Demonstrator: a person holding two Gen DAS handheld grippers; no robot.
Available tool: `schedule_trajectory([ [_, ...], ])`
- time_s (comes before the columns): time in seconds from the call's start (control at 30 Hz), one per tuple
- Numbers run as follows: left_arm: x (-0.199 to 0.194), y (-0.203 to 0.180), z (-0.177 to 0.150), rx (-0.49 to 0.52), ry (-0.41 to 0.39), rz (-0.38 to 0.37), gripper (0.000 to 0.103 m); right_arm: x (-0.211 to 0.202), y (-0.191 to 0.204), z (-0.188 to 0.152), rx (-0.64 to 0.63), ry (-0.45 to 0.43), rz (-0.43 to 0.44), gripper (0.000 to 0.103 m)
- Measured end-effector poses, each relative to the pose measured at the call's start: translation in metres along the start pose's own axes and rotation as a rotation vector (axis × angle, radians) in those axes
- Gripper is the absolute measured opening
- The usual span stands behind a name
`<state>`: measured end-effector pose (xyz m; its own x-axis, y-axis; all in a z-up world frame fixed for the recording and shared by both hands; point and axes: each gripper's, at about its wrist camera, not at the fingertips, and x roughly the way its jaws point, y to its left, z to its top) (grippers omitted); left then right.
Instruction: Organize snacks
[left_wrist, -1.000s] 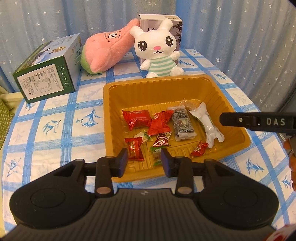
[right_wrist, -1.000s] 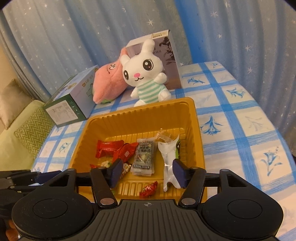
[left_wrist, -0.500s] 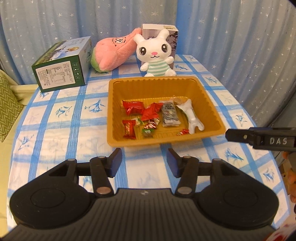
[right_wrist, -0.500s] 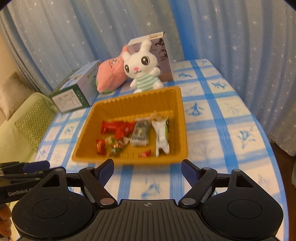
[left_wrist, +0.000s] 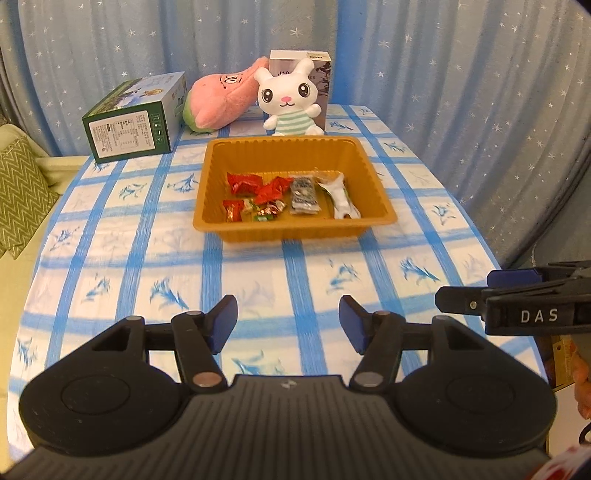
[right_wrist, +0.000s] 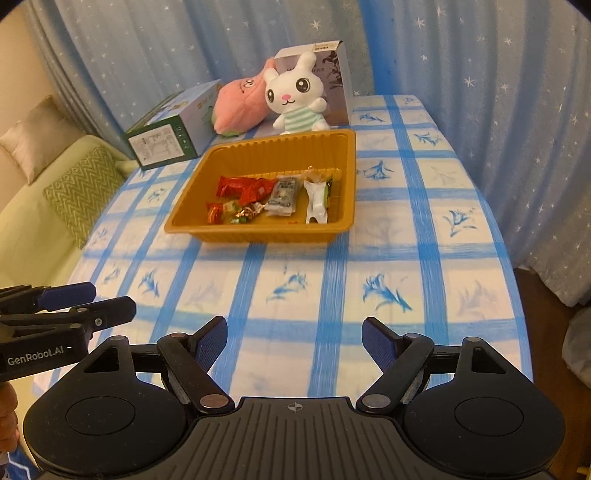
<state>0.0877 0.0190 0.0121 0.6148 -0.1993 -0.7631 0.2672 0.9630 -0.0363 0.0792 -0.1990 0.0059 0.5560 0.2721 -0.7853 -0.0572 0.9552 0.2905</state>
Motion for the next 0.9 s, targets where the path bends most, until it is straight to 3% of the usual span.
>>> schedule_trajectory([
  [0.47, -0.033, -0.037, -0.037, -0.016, 0.024, -0.013, 0.059, -0.036, -0.008, -0.04, -0.028, 0.013, 0.016, 0.08],
  [0.9, -0.044, -0.05, -0.047, -0.02, 0.017, -0.006, 0.059, -0.05, -0.013, -0.052, -0.048, 0.01, 0.03, 0.08],
])
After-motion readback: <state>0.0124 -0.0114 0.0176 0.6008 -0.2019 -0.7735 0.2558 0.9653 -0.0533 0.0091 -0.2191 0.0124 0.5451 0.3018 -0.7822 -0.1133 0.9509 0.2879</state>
